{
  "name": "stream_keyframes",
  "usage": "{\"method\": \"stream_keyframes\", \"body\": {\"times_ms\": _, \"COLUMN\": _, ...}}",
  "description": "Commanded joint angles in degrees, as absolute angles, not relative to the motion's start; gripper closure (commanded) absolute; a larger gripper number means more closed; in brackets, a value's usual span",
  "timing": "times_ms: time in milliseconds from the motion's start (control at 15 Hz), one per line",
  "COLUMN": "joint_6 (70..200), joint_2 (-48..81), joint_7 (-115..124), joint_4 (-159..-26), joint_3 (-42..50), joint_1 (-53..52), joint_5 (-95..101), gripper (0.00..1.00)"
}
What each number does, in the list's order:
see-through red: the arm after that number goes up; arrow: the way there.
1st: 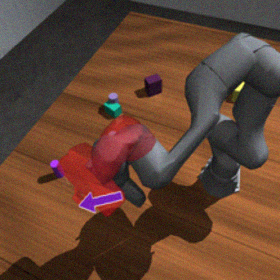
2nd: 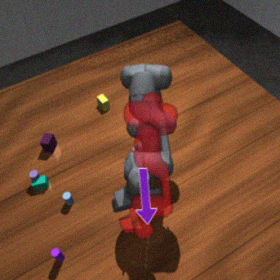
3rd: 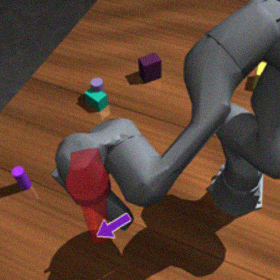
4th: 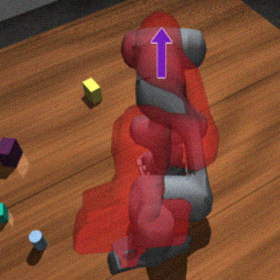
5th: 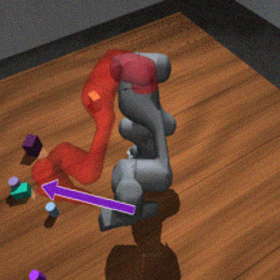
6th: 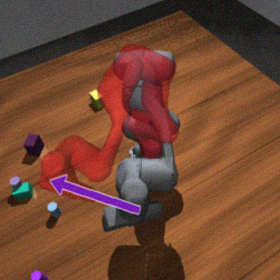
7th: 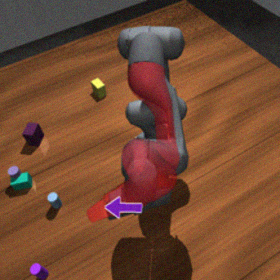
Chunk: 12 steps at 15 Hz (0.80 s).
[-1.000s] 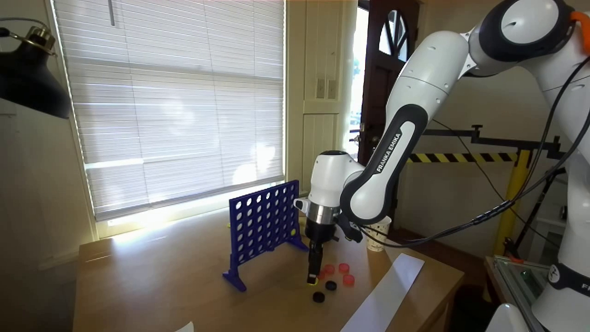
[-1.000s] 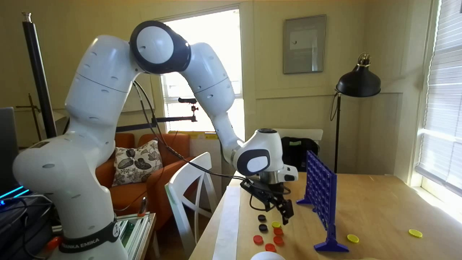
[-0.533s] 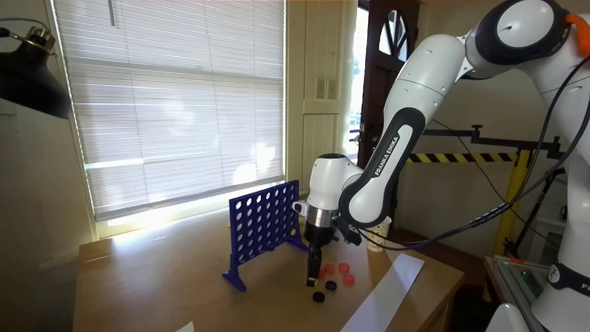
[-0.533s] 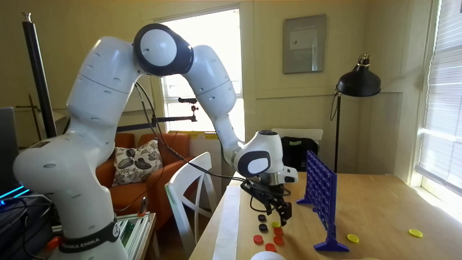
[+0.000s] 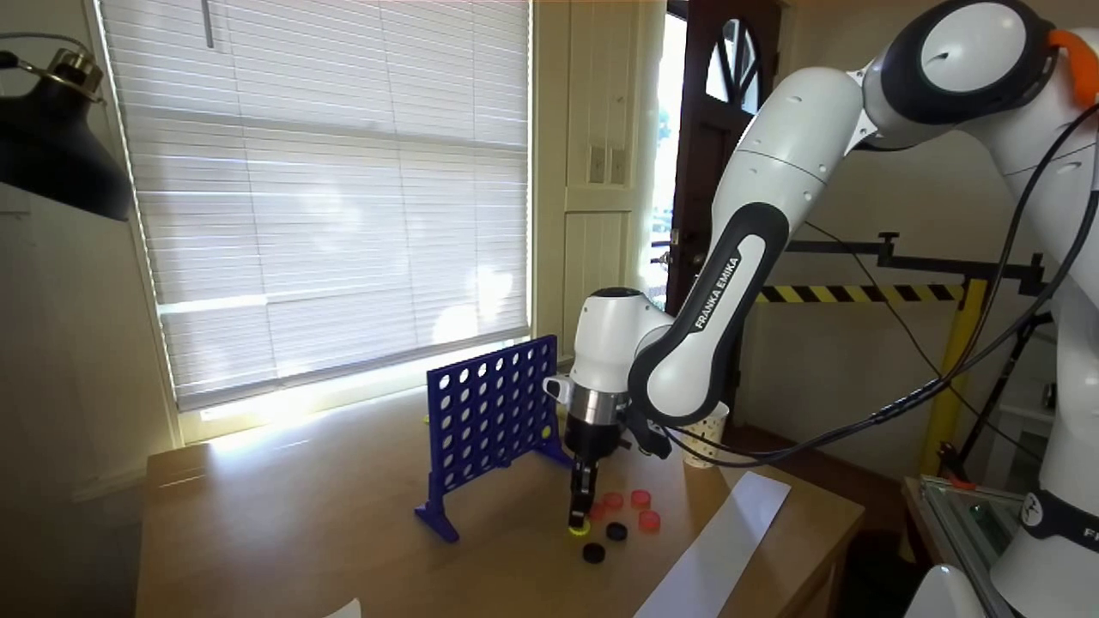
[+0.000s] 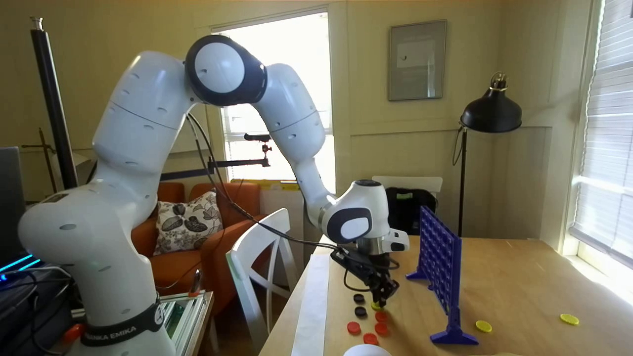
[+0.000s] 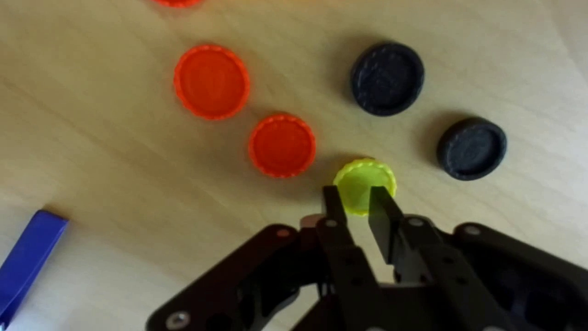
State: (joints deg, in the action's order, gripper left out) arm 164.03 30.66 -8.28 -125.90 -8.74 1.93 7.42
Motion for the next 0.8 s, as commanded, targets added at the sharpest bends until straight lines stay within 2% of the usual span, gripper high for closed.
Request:
{"method": "stream_keyframes", "body": {"times_ms": 0, "joint_6": 163.16, "joint_2": 32.00, "joint_7": -9.31, "joint_4": -124.30, "joint_3": -8.37, "joint_1": 1.24, "joint_5": 5.85, "gripper": 1.00}}
{"method": "stream_keyframes", "body": {"times_ms": 200, "joint_6": 163.30, "joint_2": 31.96, "joint_7": -9.31, "joint_4": -124.26, "joint_3": -8.34, "joint_1": 1.24, "joint_5": 5.89, "gripper": 1.00}}
{"method": "stream_keyframes", "body": {"times_ms": 267, "joint_6": 163.40, "joint_2": 31.88, "joint_7": -9.32, "joint_4": -124.31, "joint_3": -8.28, "joint_1": 1.19, "joint_5": 5.97, "gripper": 0.74}}
{"method": "stream_keyframes", "body": {"times_ms": 400, "joint_6": 163.45, "joint_2": 31.65, "joint_7": -9.19, "joint_4": -124.42, "joint_3": -8.15, "joint_1": 1.08, "joint_5": 6.05, "gripper": 0.67}}
{"method": "stream_keyframes", "body": {"times_ms": 733, "joint_6": 163.72, "joint_2": 31.59, "joint_7": -9.15, "joint_4": -124.45, "joint_3": -8.17, "joint_1": 0.98, "joint_5": 6.09, "gripper": 0.33}}
